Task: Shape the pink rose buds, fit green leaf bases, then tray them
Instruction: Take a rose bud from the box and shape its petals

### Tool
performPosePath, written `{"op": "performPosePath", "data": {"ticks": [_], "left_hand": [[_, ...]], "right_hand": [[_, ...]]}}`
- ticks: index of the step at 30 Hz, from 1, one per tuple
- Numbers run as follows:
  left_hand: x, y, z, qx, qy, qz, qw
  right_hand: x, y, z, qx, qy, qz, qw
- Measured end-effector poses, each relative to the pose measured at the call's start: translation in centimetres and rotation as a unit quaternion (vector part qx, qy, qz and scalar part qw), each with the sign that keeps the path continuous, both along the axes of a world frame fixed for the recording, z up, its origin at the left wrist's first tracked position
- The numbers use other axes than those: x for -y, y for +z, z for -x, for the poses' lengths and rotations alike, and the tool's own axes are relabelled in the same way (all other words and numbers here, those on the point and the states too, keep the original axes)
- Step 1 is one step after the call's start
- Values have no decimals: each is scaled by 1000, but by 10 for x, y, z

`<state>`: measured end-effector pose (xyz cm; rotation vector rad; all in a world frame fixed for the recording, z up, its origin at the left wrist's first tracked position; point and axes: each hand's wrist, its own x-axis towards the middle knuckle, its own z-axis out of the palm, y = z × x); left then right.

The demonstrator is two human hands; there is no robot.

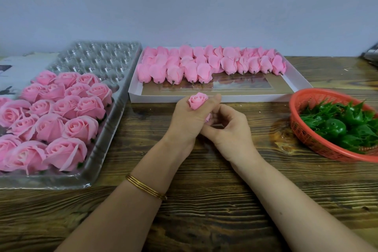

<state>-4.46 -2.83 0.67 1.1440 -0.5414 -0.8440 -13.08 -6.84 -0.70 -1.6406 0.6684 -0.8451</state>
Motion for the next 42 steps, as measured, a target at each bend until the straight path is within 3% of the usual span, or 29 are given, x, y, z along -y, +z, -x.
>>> {"op": "performPosePath", "data": {"ticks": [12,23,34,42], "left_hand": [[-7,7,-8,31,-69,-31,997],[-5,0,-5,49,-37,-29,998],[-4,1,-9,36,-81,-12,996],[-1,-2,-5,26,-45,-3,999]], "right_hand": [[2,5,5,14,64,-87,994],[0,-1,1,-33,-46,60,997],[1,8,6,46,62,-82,994],[1,2,2,32,20,-31,999]]}}
